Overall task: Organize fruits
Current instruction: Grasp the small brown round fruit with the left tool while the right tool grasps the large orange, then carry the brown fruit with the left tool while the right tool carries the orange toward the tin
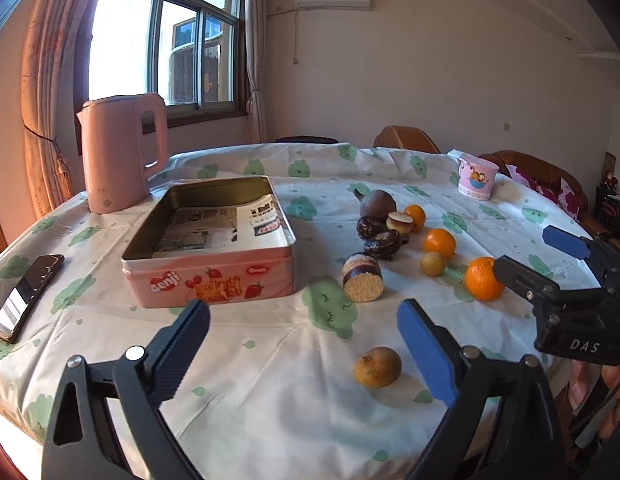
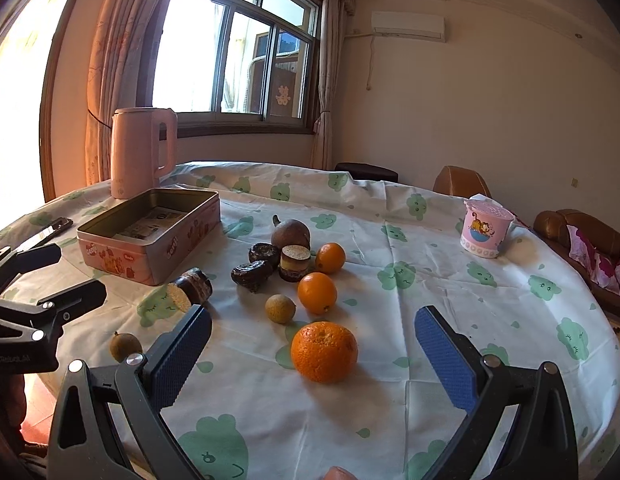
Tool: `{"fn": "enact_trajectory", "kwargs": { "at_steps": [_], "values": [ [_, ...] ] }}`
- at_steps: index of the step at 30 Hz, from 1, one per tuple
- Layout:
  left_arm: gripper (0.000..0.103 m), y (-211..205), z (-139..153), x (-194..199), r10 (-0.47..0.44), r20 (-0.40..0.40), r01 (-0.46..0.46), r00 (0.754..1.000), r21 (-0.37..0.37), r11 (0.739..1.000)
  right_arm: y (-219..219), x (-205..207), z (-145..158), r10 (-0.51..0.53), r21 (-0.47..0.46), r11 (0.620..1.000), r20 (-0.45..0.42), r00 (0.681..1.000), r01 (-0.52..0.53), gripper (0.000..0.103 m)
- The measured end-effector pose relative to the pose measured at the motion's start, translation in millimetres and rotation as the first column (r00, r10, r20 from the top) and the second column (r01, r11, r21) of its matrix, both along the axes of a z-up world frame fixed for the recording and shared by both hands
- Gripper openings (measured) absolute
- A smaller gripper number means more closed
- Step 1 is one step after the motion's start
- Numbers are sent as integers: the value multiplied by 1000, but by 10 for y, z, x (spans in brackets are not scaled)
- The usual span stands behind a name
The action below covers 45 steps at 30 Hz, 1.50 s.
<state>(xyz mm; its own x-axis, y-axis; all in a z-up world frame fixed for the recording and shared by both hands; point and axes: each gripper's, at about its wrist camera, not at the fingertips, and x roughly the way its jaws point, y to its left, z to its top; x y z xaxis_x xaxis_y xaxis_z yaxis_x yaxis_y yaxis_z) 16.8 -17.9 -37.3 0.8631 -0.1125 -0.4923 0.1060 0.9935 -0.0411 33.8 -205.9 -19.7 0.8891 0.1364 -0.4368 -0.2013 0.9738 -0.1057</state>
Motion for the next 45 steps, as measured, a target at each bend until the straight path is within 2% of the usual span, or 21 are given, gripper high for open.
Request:
{"fn": "enact_trajectory", "kwargs": {
  "at_steps": [1, 2, 3, 5, 9, 10, 12, 15, 20, 30, 36, 45],
  "values": [
    [83, -57, -40, 10, -24, -20, 24, 1000, -6, 1000, -29, 35, -30, -6, -1, 1000, -11, 1000, 6, 102],
    [81, -103, -67, 11, -45, -33, 45, 998, -10, 999, -48, 70, -59, -11, -7, 1000, -27, 1000, 10, 101],
    [81, -153, -91, 2, -61, -39, 61, 997, -9, 998, -73, 98, -83, -14, -9, 1000, -44, 999, 14, 99],
    [81, -231, -125, -7, -78, -47, 78, 996, 12, 997, -109, 141, -124, -7, 2, 1000, -72, 997, 7, 90],
    [81, -245, -189, 29, -89, -82, 90, 993, 9, 996, -129, 205, -188, 5, 6, 1000, -104, 995, -5, 83],
    [77, -237, -215, 51, -90, -98, 91, 991, 3, 996, -129, 218, -198, 12, 14, 1000, -114, 993, -10, 79],
    [63, -212, -278, 109, -103, -134, 101, 986, -15, 995, -126, 250, -228, 19, 21, 1000, -137, 990, -17, 74],
    [58, -185, -302, 123, -101, -131, 98, 986, -24, 995, -136, 288, -278, 34, 36, 999, -167, 985, -28, 67],
    [30, -158, -309, 133, -96, -126, 96, 987, -4, 995, -147, 361, -359, 57, 61, 997, -211, 976, -45, 50],
    [30, -84, -265, 143, -79, -111, 78, 991, -13, 997, -172, 311, -316, 89, 88, 993, -171, 981, -75, 49],
    [30, -75, -188, 135, -57, -73, 59, 996, 27, 998, -97, 272, -238, 129, 86, 989, -133, 983, -119, 49],
    [30, 97, -16, 227, -14, -24, 15, 1000, 44, 999, 161, 298, -56, 213, 59, 976, -83, 974, -208, 49]
  ]
}}
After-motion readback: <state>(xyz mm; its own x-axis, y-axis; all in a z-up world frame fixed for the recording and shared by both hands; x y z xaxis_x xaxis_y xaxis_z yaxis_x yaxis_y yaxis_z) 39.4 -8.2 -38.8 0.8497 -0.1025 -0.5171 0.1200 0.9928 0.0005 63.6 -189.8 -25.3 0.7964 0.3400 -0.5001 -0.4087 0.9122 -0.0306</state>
